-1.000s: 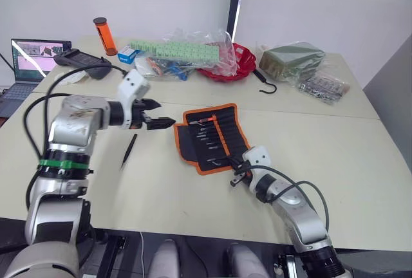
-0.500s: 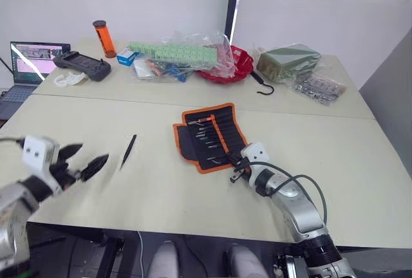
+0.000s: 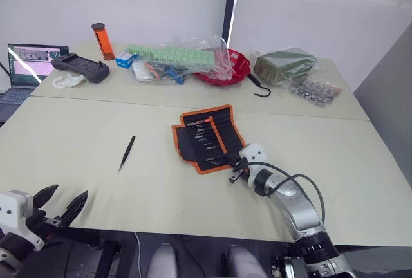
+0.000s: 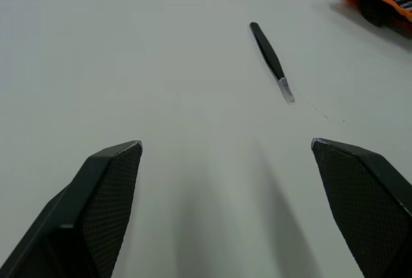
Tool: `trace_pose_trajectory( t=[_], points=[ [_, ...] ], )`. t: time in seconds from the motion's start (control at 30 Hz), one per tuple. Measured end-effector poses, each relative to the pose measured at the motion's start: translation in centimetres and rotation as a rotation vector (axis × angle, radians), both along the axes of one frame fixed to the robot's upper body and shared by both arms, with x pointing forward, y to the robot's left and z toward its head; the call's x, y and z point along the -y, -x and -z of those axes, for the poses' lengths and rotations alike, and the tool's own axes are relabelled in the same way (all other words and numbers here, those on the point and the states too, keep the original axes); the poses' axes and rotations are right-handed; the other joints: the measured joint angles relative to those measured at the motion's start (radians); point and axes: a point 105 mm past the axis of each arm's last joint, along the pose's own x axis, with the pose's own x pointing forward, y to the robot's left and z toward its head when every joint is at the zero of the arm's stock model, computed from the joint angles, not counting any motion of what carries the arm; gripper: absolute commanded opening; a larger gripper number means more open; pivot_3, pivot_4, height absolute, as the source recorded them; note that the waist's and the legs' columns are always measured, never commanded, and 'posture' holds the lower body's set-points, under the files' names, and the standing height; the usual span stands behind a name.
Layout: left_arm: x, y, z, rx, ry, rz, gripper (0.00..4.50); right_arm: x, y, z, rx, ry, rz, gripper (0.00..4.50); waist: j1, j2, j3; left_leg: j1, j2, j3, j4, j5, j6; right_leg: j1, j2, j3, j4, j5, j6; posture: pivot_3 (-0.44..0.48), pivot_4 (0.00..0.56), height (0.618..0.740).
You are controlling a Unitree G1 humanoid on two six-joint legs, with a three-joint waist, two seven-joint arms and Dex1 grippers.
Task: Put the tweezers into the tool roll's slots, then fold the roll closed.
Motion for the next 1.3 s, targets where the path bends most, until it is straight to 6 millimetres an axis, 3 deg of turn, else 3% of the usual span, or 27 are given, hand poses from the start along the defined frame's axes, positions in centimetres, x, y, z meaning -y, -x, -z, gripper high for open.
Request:
trace_pose_trajectory(
  t=[0.47,0.7,0.83,1.03,1.2,1.3],
  points=[
    [0.7,-2.1,-0.2,-0.011,-0.020,0.055,4.48,-0.1,0.1,0.0,0.001,-0.006,-0.002,0.00,-0.001,0.000,0.000,0.001,0.000,0.002,-0.006,0.000,0.000,-0.002,0.000,0.002,-0.002,0.000,0.000,0.000,0.150,0.738],
    [5.0,-6.6,-1.6,-0.038,0.017,0.136,4.48,-0.2,0.3,-0.1,0.005,-0.017,0.016,0.00,0.000,0.000,0.000,0.001,0.000,0.002,-0.007,0.000,0.001,-0.002,0.000,0.002,-0.003,0.001,0.001,0.000,0.150,0.738],
    [6.6,-8.4,-1.2,-0.060,0.019,0.147,4.48,-0.3,0.5,-0.2,0.009,-0.023,0.017,0.00,0.000,-0.001,0.000,0.001,0.000,0.001,-0.011,0.001,0.001,-0.003,0.001,0.001,-0.005,0.001,0.001,0.000,0.150,0.738],
    [7.3,-9.2,0.0,-0.095,0.013,0.111,4.48,-0.3,0.6,-0.3,0.009,-0.022,0.020,0.00,0.000,-0.001,-0.001,0.000,0.000,0.001,-0.013,0.001,0.001,-0.003,0.001,0.001,-0.006,0.001,0.001,0.000,0.150,0.738],
    [6.2,-9.0,1.0,-0.135,0.008,0.042,4.48,-0.1,0.6,-0.3,0.010,-0.018,0.026,0.00,0.001,-0.001,-0.001,0.000,0.000,0.001,-0.013,0.001,0.001,-0.003,0.001,0.001,-0.006,0.001,0.001,0.000,0.150,0.738],
    [6.2,-9.1,1.2,-0.138,0.005,0.022,3.62,0.0,0.6,-0.3,0.009,-0.016,0.030,0.00,0.003,-0.001,0.000,0.001,0.000,0.001,-0.013,0.001,0.001,-0.002,0.000,0.001,-0.009,0.001,0.002,0.000,0.150,0.738]
  ],
)
